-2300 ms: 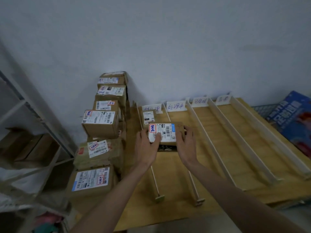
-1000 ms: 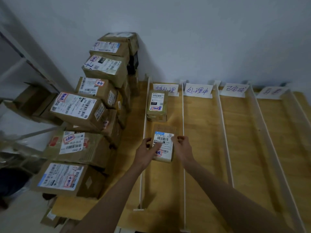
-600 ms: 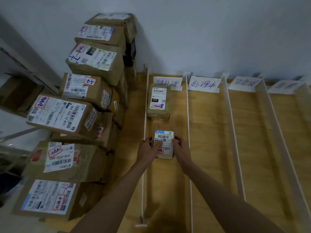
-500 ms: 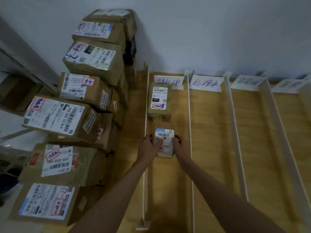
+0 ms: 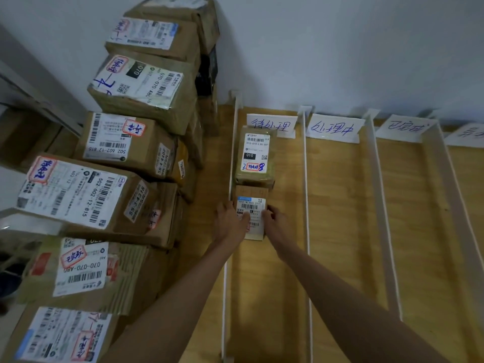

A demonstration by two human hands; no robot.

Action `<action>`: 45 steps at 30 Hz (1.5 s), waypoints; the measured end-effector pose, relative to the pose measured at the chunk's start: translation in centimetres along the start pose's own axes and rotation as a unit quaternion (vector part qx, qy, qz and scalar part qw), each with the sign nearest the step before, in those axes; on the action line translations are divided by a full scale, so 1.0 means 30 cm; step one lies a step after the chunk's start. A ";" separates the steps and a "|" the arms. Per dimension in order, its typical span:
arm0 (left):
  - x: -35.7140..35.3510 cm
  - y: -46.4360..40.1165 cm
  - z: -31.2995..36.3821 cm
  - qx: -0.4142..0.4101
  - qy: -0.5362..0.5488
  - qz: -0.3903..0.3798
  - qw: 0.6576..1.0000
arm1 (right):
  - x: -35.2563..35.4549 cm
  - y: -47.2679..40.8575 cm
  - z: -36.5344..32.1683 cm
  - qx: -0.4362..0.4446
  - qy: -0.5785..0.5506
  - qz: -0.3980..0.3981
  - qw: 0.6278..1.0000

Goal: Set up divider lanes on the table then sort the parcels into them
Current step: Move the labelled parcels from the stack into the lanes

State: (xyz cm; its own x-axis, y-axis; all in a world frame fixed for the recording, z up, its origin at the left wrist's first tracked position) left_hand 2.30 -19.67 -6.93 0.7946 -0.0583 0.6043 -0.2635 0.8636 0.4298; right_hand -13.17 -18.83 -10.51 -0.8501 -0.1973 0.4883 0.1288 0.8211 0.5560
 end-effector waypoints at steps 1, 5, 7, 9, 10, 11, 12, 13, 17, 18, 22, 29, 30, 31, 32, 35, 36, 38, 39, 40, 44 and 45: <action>0.002 -0.008 -0.002 -0.001 0.001 0.002 1.000 | 0.001 0.012 -0.027 0.001 -0.004 -0.004 1.000; 0.018 -0.031 0.003 -0.026 -0.035 0.010 0.999 | 0.003 0.029 -0.103 0.014 -0.017 -0.011 1.000; 0.029 -0.036 0.008 -0.041 -0.076 0.006 0.996 | 0.006 0.034 -0.122 0.018 -0.007 -0.016 1.000; 0.040 -0.036 0.011 -0.053 -0.104 0.000 0.993 | 0.003 0.036 -0.131 0.025 0.028 -0.017 0.999; 0.046 -0.034 0.015 -0.060 -0.117 0.000 0.991 | 0.005 0.042 -0.137 0.032 0.051 -0.013 0.998; 0.054 -0.029 0.020 -0.070 -0.130 0.002 0.989 | 0.008 0.049 -0.144 0.039 0.078 -0.004 0.996; 0.063 -0.024 0.026 -0.082 -0.139 0.005 0.987 | 0.016 0.062 -0.155 0.052 0.104 0.005 0.993; 0.073 -0.016 0.035 -0.095 -0.142 0.009 0.985 | 0.024 0.079 -0.167 0.067 0.129 0.014 0.989; 0.114 0.030 0.076 -0.156 -0.164 0.015 0.974 | 0.067 0.136 -0.217 0.133 0.219 0.051 0.965; 0.124 0.044 0.088 -0.168 -0.170 0.018 0.971 | 0.079 0.149 -0.228 0.147 0.233 0.066 0.959; 0.173 0.113 0.131 -0.205 -0.177 0.035 0.962 | 0.133 0.226 -0.281 0.185 0.283 0.120 0.933; 0.254 0.328 0.171 -0.260 -0.180 0.068 0.946 | 0.225 0.424 -0.317 0.246 0.328 0.181 0.894; 0.268 0.368 0.176 -0.267 -0.179 0.077 0.944 | 0.228 0.458 -0.322 0.257 0.330 0.186 0.889; 0.282 0.410 0.180 -0.272 -0.178 0.084 0.942 | 0.227 0.494 -0.328 0.269 0.330 0.187 0.885; 0.294 0.454 0.180 -0.276 -0.179 0.090 0.940 | 0.225 0.530 -0.331 0.281 0.327 0.187 0.882; 0.343 0.591 0.168 -0.290 -0.175 0.118 0.933 | 0.201 0.639 -0.347 0.318 0.319 0.191 0.872; 0.366 0.634 0.160 -0.295 -0.173 0.130 0.931 | 0.186 0.676 -0.356 0.327 0.313 0.190 0.871; 0.418 0.712 0.133 -0.296 -0.172 0.146 0.928 | 0.144 0.745 -0.375 0.339 0.290 0.179 0.877; 0.448 0.745 0.113 -0.292 -0.172 0.151 0.929 | 0.117 0.780 -0.386 0.347 0.278 0.171 0.879; 0.482 0.773 0.090 -0.285 -0.172 0.155 0.930 | 0.088 0.813 -0.397 0.354 0.271 0.164 0.880; 0.647 0.860 -0.008 -0.263 -0.181 0.191 0.928 | -0.024 0.924 -0.457 0.367 0.268 0.130 0.881; 0.690 0.873 -0.038 -0.255 -0.181 0.198 0.929 | -0.053 0.943 -0.472 0.370 0.265 0.119 0.883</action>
State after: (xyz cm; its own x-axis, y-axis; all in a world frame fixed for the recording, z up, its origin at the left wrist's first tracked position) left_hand 12.47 2.32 16.07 0.4304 0.2288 0.8731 -0.1296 0.9730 -0.1911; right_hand -0.93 -2.87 13.97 -0.4600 -0.0347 0.8873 -0.2639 0.9594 -0.0993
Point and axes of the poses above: each hand's wrist, its own y-axis away from the middle knuckle, its own x-axis out of the back of the hand, z = x × y, the point moved 6 cm from there along -y, towards the middle knuckle, and after that the axes turned 12 degrees about y, right-handed, at the moved point
